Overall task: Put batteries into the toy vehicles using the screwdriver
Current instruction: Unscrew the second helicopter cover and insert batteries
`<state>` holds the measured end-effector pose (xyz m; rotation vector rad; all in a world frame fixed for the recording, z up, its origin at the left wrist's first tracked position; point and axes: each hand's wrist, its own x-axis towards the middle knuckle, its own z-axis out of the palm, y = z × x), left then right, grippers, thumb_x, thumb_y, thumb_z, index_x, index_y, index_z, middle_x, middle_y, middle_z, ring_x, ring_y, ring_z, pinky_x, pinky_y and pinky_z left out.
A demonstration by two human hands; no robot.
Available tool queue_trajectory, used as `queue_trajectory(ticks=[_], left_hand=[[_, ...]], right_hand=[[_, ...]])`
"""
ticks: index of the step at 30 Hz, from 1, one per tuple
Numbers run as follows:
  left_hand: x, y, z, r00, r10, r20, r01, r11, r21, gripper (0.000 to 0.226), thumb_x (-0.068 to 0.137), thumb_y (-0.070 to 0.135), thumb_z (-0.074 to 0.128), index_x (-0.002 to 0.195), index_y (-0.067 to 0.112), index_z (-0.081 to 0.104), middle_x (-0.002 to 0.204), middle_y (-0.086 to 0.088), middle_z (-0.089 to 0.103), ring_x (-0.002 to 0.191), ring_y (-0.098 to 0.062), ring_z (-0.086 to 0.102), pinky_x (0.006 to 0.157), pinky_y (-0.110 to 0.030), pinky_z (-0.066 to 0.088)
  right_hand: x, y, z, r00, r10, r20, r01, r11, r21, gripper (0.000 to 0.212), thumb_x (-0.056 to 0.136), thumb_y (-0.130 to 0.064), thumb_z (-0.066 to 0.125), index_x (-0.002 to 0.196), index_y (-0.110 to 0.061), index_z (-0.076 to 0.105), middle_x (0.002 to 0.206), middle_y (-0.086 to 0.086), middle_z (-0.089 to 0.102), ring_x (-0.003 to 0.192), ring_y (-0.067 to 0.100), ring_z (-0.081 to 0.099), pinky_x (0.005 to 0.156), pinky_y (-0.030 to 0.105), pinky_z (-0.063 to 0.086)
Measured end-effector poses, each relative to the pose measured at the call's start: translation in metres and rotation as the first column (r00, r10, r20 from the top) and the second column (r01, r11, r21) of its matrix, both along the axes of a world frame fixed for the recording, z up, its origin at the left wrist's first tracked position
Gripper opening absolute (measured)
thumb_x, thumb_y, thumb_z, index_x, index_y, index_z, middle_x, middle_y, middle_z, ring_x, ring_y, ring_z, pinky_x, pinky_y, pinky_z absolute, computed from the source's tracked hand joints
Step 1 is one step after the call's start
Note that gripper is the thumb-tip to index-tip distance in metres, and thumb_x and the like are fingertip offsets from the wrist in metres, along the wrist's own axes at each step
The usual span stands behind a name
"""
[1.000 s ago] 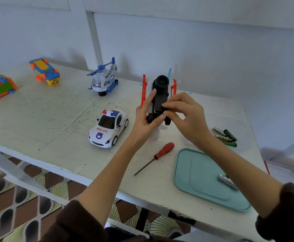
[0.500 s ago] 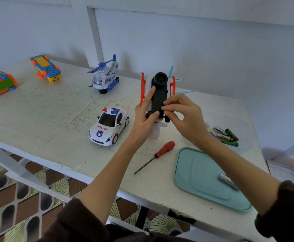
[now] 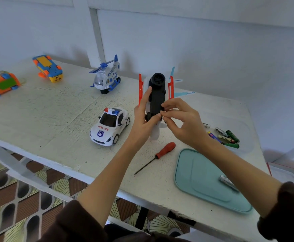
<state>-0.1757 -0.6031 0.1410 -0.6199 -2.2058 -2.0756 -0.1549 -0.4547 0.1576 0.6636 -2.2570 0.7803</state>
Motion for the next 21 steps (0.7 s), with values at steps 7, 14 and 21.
queue_trajectory(ticks=[7, 14, 21], left_hand=[[0.0, -0.002, 0.003, 0.999, -0.051, -0.008, 0.051, 0.998, 0.024, 0.078, 0.09, 0.007, 0.063, 0.138, 0.049, 0.017, 0.154, -0.002, 0.03, 0.132, -0.019, 0.046, 0.107, -0.037, 0.043], [-0.003, -0.007, 0.004, 0.994, -0.105, 0.01, 0.105, 0.994, 0.003, 0.079, 0.091, 0.006, 0.062, 0.145, 0.037, 0.014, 0.148, 0.014, 0.027, 0.116, 0.019, 0.046, 0.096, -0.014, 0.045], [0.001, -0.003, -0.001, 1.0, -0.021, -0.022, 0.021, 1.0, 0.013, 0.079, 0.089, 0.01, 0.065, 0.147, 0.035, 0.017, 0.153, 0.003, 0.029, 0.134, -0.011, 0.039, 0.109, -0.036, 0.041]], right_hand=[[0.006, -0.001, 0.0, 0.997, 0.039, 0.066, -0.03, 0.991, -0.127, 0.021, 0.08, 0.001, 0.061, 0.101, 0.001, 0.06, 0.103, 0.012, 0.059, 0.097, 0.013, 0.056, 0.087, 0.018, 0.049], [0.01, -0.005, 0.006, 0.974, 0.114, 0.198, -0.055, 0.959, -0.278, 0.029, 0.08, -0.003, 0.061, 0.107, -0.001, 0.05, 0.103, 0.006, 0.057, 0.097, 0.015, 0.059, 0.09, 0.024, 0.051], [0.016, 0.007, 0.005, 0.992, 0.053, 0.112, -0.038, 0.99, -0.132, 0.026, 0.081, -0.01, 0.066, 0.103, 0.0, 0.057, 0.103, 0.011, 0.057, 0.093, 0.016, 0.057, 0.083, 0.021, 0.051]])
